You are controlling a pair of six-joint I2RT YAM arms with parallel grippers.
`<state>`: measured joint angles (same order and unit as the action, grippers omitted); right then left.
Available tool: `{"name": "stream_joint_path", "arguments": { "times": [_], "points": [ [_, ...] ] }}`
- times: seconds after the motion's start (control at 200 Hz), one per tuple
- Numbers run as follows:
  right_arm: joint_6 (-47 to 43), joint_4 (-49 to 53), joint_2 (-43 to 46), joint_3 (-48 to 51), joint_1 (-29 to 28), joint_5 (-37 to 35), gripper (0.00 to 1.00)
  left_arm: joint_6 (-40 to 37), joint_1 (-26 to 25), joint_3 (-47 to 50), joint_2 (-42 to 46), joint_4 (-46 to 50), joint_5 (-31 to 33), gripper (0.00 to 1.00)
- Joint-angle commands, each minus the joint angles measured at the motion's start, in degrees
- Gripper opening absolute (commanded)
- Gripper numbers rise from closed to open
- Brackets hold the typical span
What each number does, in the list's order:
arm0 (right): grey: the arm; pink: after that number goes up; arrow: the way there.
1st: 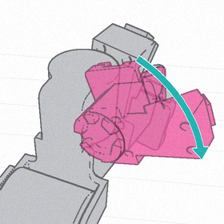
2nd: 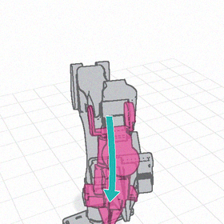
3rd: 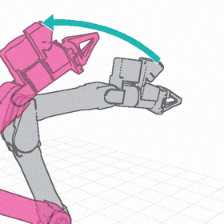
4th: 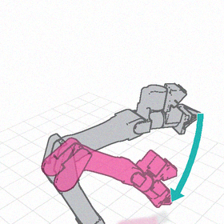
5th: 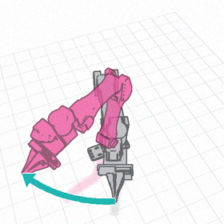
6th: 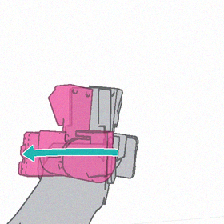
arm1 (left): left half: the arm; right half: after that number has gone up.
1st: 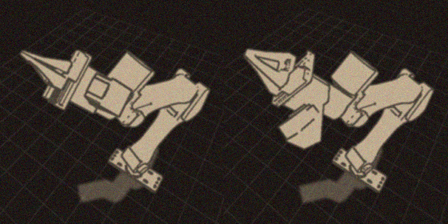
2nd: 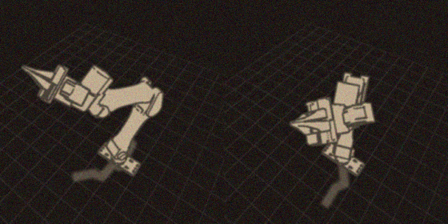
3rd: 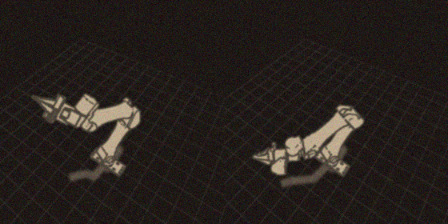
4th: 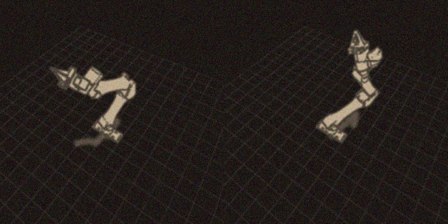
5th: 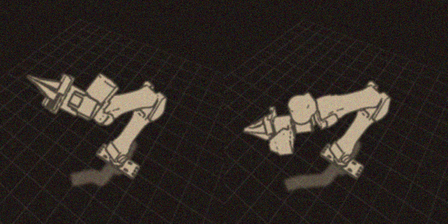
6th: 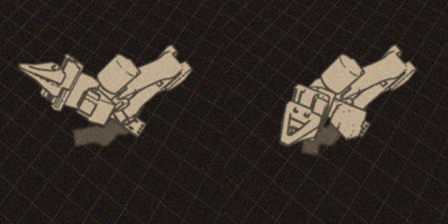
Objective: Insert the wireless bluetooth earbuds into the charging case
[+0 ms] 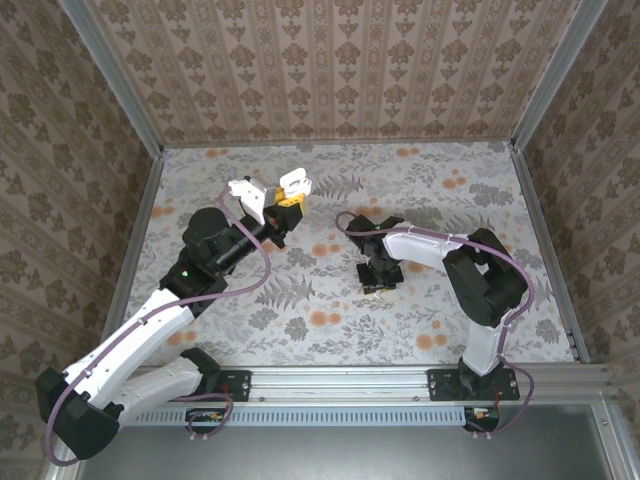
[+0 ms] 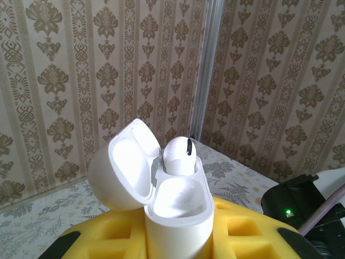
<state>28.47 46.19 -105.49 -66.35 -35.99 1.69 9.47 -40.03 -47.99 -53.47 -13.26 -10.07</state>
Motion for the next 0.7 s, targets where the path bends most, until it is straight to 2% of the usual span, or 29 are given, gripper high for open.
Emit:
{"name": "stream_joint_path", "arguments": {
  "times": [0.0,0.435,0.695],
  "points": [
    [0.9,-0.7,2.2,1.0,-0.1,0.5,0.31,0.8,0.3,0.2,-0.4,-1.9,-0.4,0.25],
    [2.8,1.2,12.6,-0.5,1.8,-0.1,0.30,1.1,0.2,0.6,-2.5,-1.7,-0.8,0.25],
    [2.9,2.2,26.3,-6.7,2.0,-6.3,0.30,4.9,0.2,0.5,-7.9,-5.9,-2.9,0.25]
  ]
}}
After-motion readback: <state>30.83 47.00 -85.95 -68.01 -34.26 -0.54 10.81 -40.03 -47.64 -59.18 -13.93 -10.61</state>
